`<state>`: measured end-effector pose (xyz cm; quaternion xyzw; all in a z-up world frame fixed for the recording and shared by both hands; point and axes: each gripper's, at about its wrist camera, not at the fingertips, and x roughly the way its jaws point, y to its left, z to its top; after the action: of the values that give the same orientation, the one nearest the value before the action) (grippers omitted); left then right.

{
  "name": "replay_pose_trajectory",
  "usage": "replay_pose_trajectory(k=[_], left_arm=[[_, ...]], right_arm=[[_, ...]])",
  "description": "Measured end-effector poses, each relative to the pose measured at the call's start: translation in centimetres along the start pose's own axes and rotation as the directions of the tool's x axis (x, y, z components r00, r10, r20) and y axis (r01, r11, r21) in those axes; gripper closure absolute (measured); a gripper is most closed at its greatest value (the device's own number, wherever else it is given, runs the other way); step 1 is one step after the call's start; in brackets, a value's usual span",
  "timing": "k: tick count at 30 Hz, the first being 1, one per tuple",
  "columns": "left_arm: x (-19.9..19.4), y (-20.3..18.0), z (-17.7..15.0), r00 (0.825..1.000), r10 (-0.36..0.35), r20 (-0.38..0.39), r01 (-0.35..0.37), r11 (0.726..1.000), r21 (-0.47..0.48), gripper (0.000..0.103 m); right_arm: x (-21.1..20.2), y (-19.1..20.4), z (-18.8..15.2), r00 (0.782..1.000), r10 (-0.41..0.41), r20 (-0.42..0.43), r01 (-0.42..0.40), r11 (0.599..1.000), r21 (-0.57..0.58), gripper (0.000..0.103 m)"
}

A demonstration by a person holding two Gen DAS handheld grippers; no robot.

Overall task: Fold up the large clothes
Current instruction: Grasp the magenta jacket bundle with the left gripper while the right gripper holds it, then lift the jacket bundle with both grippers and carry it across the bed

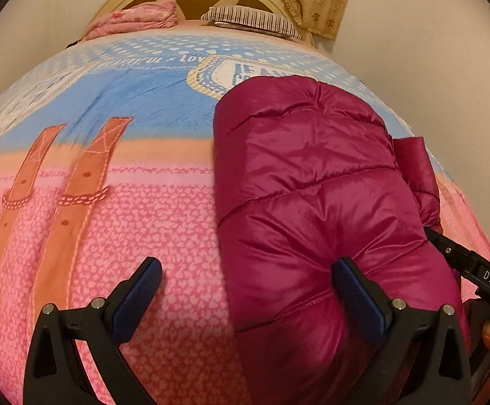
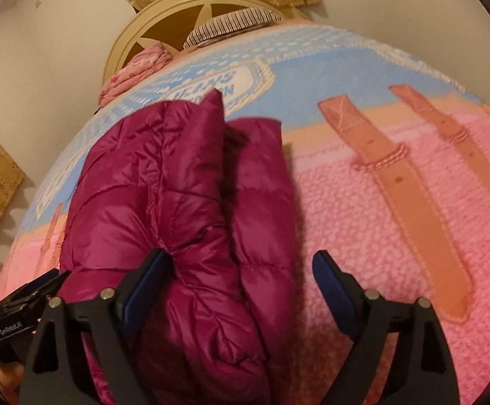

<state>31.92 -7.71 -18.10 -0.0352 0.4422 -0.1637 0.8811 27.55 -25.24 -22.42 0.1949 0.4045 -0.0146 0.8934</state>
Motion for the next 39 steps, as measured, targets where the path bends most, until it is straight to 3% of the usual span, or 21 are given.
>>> replay_pose_trajectory(k=[5,13,18,19,22,24,27,30,32,34,39], left_arm=[[0.3,-1.0,-0.3,0.999,0.025,0.032,-0.026,0.999,0.041,0.001],[0.6,-2.4,-0.2,0.997,0.066,0.048,-0.07,0.993,0.097,0.001],[0.6,-3.1,-0.1,0.995,0.079,0.06,-0.086,0.988,0.125,0.002],[0.6,-3.2,-0.1,0.996,0.07,0.059,-0.077,0.989,0.126,0.006],[0.5,-3.8,-0.1,0.998,0.009,0.054,-0.017,0.988,0.154,0.031],[0.2,-4.2,-0.2,0.997,0.027,0.066,-0.038,0.983,0.182,0.032],[0.2,-4.0,-0.1,0.998,0.006,0.058,-0.016,0.984,0.176,0.035],[-0.2,-4.4,-0.3,0.998,0.011,0.067,-0.025,0.978,0.207,0.047],[-0.7,-5.1,-0.4,0.996,0.029,0.081,-0.048,0.97,0.238,0.065],[-1.3,-5.5,-0.3,0.994,0.047,0.098,-0.07,0.966,0.249,0.072],[-2.7,-5.0,-0.1,0.992,0.038,0.122,-0.068,0.967,0.246,0.078]], right_arm=[[0.4,0.0,-0.7,1.0,0.01,0.01,-0.01,1.0,-0.018,0.017],[0.9,0.7,-0.8,0.998,0.06,-0.002,-0.06,0.998,-0.035,0.039],[1.1,1.1,-0.9,0.998,0.056,-0.003,-0.056,0.997,-0.055,0.044],[1.1,1.2,-0.9,0.998,0.058,-0.002,-0.058,0.997,-0.055,0.045],[1.1,1.2,-1.0,0.998,0.065,0.002,-0.065,0.996,-0.059,0.047],[1.0,1.1,-1.1,0.997,0.075,0.002,-0.075,0.996,-0.054,0.048],[1.0,0.9,-1.2,0.996,0.086,0.004,-0.086,0.995,-0.048,0.048],[0.8,0.9,-1.3,0.996,0.088,0.009,-0.088,0.994,-0.059,0.055],[0.4,1.2,-1.5,0.995,0.101,0.021,-0.099,0.992,-0.077,0.062],[0.0,1.6,-1.6,0.993,0.112,0.036,-0.108,0.99,-0.096,0.069],[-1.0,2.0,-2.1,0.989,0.137,0.064,-0.13,0.986,-0.104,0.075]])
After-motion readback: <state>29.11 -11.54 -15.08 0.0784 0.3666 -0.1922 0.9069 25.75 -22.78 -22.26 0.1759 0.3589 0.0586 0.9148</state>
